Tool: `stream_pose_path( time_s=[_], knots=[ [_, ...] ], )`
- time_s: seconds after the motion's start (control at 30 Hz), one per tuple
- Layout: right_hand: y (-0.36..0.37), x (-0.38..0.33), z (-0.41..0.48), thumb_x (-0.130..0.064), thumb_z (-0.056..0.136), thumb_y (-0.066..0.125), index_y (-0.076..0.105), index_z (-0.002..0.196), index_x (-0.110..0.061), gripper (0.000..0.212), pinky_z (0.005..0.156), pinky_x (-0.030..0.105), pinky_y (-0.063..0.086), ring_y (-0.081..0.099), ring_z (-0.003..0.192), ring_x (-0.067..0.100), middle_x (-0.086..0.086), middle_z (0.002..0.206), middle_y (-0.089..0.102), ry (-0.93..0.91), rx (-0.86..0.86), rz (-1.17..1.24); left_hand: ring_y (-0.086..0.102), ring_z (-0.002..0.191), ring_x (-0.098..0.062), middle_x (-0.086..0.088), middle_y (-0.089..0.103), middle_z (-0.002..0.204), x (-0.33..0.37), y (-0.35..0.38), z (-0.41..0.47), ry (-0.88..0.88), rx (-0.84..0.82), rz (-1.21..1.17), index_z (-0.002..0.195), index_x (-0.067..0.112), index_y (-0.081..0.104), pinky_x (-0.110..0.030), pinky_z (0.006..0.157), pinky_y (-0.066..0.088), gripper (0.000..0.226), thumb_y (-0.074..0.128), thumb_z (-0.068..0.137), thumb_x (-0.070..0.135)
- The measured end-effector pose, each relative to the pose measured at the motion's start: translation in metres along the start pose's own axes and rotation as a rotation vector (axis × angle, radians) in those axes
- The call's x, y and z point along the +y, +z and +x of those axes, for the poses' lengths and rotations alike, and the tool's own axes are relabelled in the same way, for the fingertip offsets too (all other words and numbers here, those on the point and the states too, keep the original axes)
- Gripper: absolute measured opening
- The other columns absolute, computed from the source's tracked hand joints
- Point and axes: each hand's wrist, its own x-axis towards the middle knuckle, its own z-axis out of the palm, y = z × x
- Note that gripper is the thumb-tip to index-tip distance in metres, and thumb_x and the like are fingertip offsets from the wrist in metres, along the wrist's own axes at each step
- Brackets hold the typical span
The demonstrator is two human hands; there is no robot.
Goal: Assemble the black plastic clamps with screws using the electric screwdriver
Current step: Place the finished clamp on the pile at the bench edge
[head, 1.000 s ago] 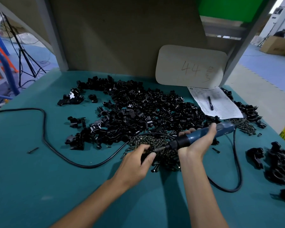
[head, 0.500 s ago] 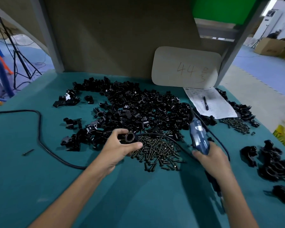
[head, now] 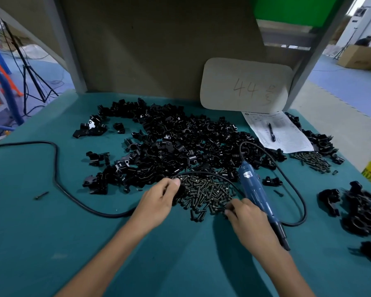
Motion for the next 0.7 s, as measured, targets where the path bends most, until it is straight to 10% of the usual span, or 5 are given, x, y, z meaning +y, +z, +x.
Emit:
stream_pose_path(
  time_s=[0.13, 0.4, 0.57, 0.7],
  knots=[
    [0.005, -0.001, -0.006, -0.032, 0.106, 0.052, 0.062, 0.12, -0.017, 0.023, 0.085, 0.03, 0.05, 0.061, 0.098, 0.019, -0.001, 0.111, 0.056, -0.046, -0.015, -0.039, 0.05, 0.054, 0.001, 0.015, 0.058, 0.066, -0.002, 0.006, -0.002, 0.057, -0.002, 0.03, 0.092, 0.04, 0.058, -0.016, 0.052, 0.038, 0.044, 0.045, 0.084, 0.081],
    [0.004, -0.007, -0.003, -0.02, 0.109, 0.037, 0.049, 0.111, -0.017, 0.012, 0.089, 0.029, 0.039, 0.046, 0.097, 0.018, 0.001, 0.111, 0.051, -0.032, -0.026, -0.077, 0.057, 0.094, 0.002, 0.02, 0.058, 0.098, 0.004, 0.016, -0.007, 0.18, 0.091, 0.056, 0.125, 0.039, 0.065, -0.016, 0.076, 0.042, 0.038, 0.063, 0.091, 0.058],
    [-0.018, -0.017, -0.004, -0.031, 0.106, 0.051, 0.054, 0.098, -0.03, 0.008, 0.064, 0.022, 0.045, 0.058, 0.074, 0.008, -0.011, 0.084, 0.062, -0.102, 0.099, 0.534, 0.053, 0.098, -0.002, 0.02, 0.054, 0.093, 0.013, 0.015, -0.014, 0.28, 0.141, 0.109, 0.12, 0.041, 0.066, -0.01, 0.078, 0.037, 0.034, 0.062, 0.09, 0.057],
    [-0.033, -0.041, -0.004, -0.032, 0.101, 0.062, 0.07, 0.099, -0.036, 0.009, 0.078, 0.04, 0.059, 0.068, 0.084, 0.016, -0.007, 0.091, 0.071, -0.21, 0.082, 0.883, 0.053, 0.1, -0.001, 0.022, 0.055, 0.095, 0.023, 0.011, -0.016, 0.351, 0.127, 0.156, 0.127, 0.038, 0.064, -0.011, 0.079, 0.037, 0.043, 0.058, 0.09, 0.06]
  ],
)
